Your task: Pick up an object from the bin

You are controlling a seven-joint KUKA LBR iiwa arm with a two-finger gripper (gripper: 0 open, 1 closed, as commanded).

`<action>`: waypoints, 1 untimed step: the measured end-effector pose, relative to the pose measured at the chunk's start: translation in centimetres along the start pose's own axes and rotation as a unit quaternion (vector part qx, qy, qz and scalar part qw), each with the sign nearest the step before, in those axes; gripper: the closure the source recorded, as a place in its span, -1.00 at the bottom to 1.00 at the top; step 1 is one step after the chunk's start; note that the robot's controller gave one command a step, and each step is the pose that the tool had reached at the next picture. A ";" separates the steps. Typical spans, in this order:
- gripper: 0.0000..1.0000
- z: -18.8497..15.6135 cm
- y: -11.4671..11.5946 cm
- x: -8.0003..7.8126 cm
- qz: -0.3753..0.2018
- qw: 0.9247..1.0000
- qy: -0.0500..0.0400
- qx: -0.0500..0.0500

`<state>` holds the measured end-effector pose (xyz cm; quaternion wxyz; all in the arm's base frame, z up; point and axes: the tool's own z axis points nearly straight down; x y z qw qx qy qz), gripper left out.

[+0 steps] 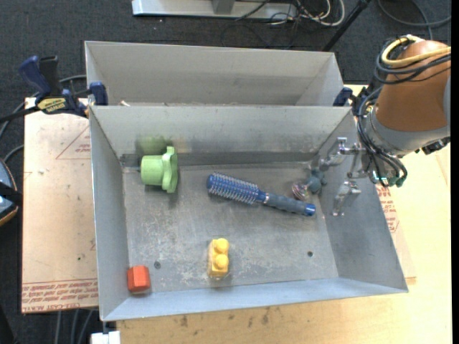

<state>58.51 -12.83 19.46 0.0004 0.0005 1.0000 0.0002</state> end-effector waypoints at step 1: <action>-1.00 11.5 3.6 -0.9 -0.121 0.993 0.002 -0.002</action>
Offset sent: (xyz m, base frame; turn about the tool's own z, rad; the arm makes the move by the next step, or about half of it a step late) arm 0.0095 0.0339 -0.1121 -0.2442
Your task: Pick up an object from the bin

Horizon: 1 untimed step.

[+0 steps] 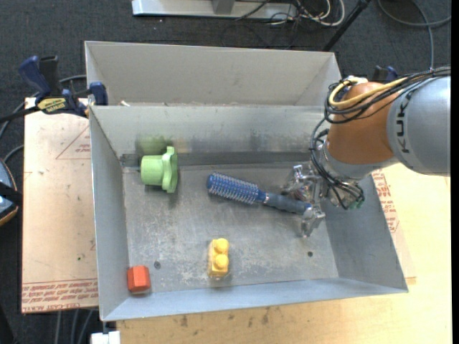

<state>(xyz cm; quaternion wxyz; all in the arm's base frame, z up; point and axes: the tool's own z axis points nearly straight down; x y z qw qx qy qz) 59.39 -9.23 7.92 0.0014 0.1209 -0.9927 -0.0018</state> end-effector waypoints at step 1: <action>1.00 -0.3 -0.1 -0.1 0.000 1.000 -0.002 0.002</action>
Offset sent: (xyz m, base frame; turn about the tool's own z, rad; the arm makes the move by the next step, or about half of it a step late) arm 0.0000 0.0000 0.0000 0.0000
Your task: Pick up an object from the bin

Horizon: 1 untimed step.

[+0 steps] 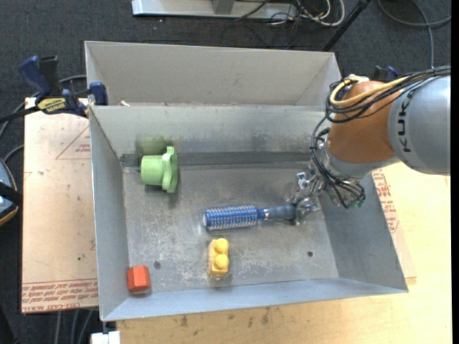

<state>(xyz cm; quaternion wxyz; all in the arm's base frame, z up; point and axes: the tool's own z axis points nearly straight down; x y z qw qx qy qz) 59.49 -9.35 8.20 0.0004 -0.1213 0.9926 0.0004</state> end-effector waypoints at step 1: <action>1.00 -17.7 -0.5 0.7 -0.100 0.995 -0.004 0.003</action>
Offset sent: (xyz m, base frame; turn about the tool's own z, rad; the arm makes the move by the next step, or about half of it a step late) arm -0.0077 -0.0072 0.1732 -0.2026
